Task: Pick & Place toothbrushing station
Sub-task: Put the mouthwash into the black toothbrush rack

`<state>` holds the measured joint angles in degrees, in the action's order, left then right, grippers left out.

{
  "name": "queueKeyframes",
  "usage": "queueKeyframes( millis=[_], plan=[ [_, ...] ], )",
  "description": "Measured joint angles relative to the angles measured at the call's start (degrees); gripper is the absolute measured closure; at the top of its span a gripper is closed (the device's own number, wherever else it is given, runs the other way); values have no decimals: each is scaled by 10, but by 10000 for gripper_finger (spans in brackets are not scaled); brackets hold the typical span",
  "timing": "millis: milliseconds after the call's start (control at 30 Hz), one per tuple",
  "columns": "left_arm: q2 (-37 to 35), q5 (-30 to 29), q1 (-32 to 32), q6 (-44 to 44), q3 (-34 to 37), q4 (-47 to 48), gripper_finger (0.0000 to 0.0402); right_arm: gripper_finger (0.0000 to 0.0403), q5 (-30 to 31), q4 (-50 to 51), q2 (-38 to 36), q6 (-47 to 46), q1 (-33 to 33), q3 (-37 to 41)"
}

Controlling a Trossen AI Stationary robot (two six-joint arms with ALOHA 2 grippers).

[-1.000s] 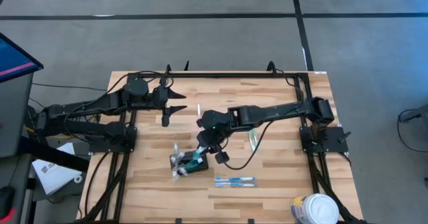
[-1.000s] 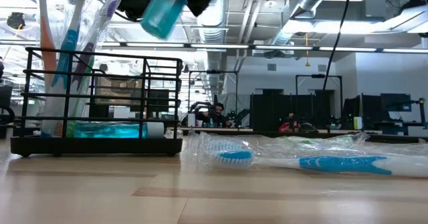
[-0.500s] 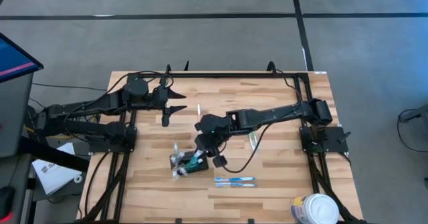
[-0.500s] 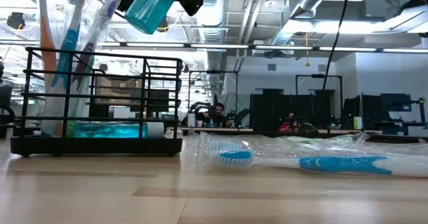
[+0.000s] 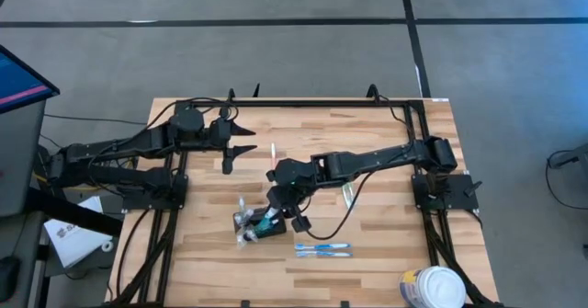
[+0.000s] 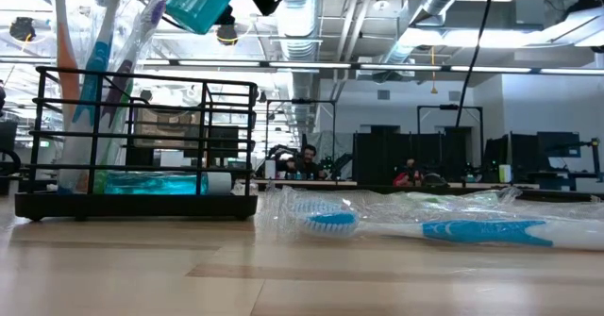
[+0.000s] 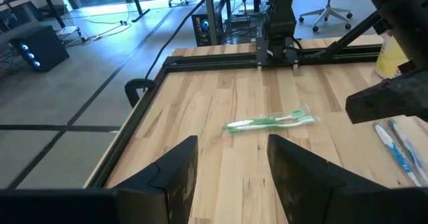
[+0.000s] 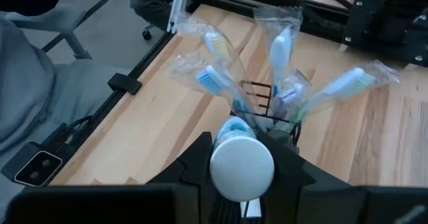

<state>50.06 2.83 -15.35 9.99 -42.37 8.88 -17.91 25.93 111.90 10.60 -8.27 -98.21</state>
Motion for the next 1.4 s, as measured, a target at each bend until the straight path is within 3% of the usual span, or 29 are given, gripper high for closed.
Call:
queueKeyframes(
  millis=[667, 1400],
  plan=[
    [0, 0, 0, 0, 0, 0, 224, 319, 0, 0, 77, -7, 1, -41],
    [0, 0, 0, 0, 0, -1, 224, 319, 17, 29, 85, -1, 5, -66]
  ],
)
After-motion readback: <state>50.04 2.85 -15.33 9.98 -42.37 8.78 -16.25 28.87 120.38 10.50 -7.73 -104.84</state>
